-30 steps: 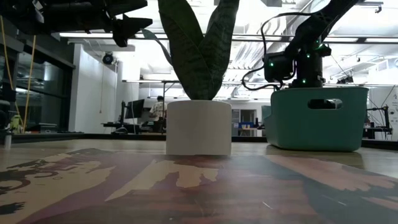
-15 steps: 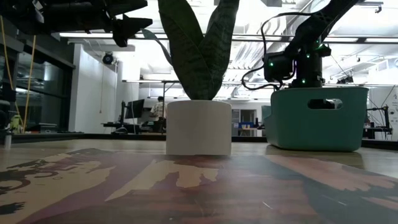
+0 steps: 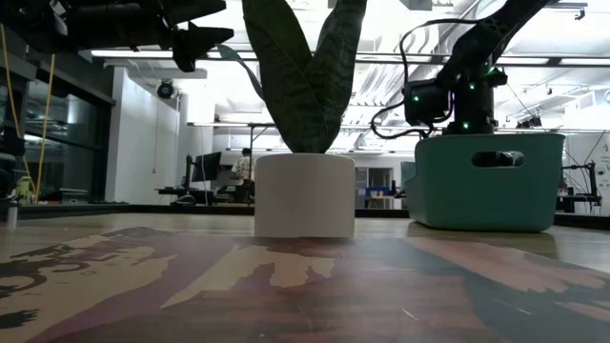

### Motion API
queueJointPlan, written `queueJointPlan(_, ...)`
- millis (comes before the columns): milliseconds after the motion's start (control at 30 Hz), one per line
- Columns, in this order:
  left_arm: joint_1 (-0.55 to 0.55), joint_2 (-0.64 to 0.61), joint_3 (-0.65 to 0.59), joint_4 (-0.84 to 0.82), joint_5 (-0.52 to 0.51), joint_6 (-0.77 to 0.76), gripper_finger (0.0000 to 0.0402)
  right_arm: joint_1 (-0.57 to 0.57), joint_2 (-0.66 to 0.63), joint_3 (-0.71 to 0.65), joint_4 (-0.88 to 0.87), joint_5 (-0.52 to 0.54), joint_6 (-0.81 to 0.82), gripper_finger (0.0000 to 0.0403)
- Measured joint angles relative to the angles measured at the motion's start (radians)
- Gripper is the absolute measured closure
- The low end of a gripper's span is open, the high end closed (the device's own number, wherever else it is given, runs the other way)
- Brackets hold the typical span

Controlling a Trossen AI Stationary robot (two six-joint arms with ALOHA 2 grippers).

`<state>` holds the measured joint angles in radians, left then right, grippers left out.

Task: Pick and place USB-C Cables
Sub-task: Put the white charger cable into the green container, then put the green patterned charger cable into the green container

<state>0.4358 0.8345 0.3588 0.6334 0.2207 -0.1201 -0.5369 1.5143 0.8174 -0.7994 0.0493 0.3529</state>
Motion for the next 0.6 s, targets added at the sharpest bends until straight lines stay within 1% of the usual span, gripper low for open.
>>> queueJointPlan(167, 0.0, 0.0, 0.0, 0.0, 0.0, 0.0, 0.0131, 0.0, -0.008, 0.08, -0.094, -0.021, -0.049, 0.0183)
queueJointPlan(300, 0.0, 0.0, 0.0, 0.0, 0.0, 0.0, 0.0131, 0.011, -0.069, 0.156, -0.125, -0.019, -0.075, 0.0183)
queueJointPlan(433, 0.0, 0.0, 0.0, -0.014, 0.0, 0.0, 0.0131, 0.052, -0.204, 0.174, -0.085, -0.004, -0.092, 0.0183)
queueJointPlan(600, 0.0, 0.0, 0.0, -0.021, 0.0, 0.0, 0.0131, 0.124, -0.418, 0.122, 0.013, 0.007, -0.09, 0.0183)
